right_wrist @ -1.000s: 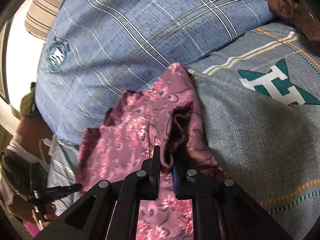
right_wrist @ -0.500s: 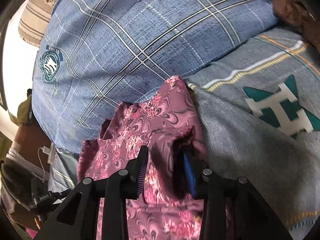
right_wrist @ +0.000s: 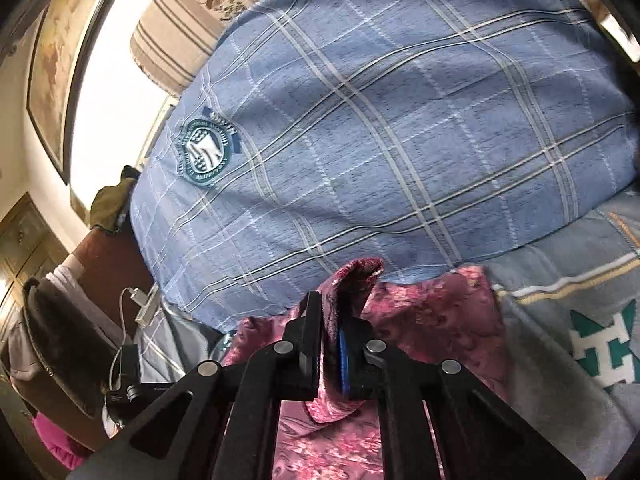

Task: Fold small clothes

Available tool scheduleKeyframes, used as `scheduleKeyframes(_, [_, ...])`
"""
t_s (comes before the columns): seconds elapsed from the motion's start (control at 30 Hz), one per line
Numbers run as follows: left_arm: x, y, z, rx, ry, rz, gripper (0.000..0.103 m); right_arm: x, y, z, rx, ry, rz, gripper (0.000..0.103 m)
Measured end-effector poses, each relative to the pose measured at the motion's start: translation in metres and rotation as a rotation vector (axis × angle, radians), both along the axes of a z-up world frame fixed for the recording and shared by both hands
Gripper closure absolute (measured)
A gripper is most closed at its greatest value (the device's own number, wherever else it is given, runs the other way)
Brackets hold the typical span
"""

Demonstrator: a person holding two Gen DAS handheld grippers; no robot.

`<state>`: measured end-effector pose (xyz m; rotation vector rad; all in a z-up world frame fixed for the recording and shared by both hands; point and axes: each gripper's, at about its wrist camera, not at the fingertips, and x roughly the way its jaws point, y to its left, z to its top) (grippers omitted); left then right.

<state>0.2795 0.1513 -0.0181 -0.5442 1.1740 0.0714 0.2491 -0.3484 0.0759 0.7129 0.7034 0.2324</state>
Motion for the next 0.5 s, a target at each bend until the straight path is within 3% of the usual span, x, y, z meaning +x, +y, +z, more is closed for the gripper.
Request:
scheduleKeyframes(0.17, [-0.007, 0.001, 0.009, -0.049, -0.022, -0.046, 0.095, -0.004, -0.008, -0.064, -0.089, 0.239, -0.021, 0.096])
scheduleKeyframes(0.23, [0.004, -0.013, 0.019, -0.055, -0.038, -0.108, 0.081, -0.009, -0.011, -0.074, -0.055, 0.246, -0.029, 0.092])
scheduleKeyframes(0.3, [0.019, -0.027, 0.027, -0.042, -0.044, -0.142, 0.042, -0.011, -0.012, -0.074, -0.034, 0.240, -0.035, 0.091])
scheduleKeyframes(0.4, [0.050, -0.045, 0.031, 0.043, -0.046, -0.197, 0.040, -0.010, -0.009, -0.069, -0.068, 0.244, -0.018, 0.091])
scheduleKeyframes(0.5, [0.074, -0.055, 0.013, 0.081, 0.033, -0.258, 0.039, -0.008, -0.008, -0.067, -0.091, 0.245, -0.003, 0.090])
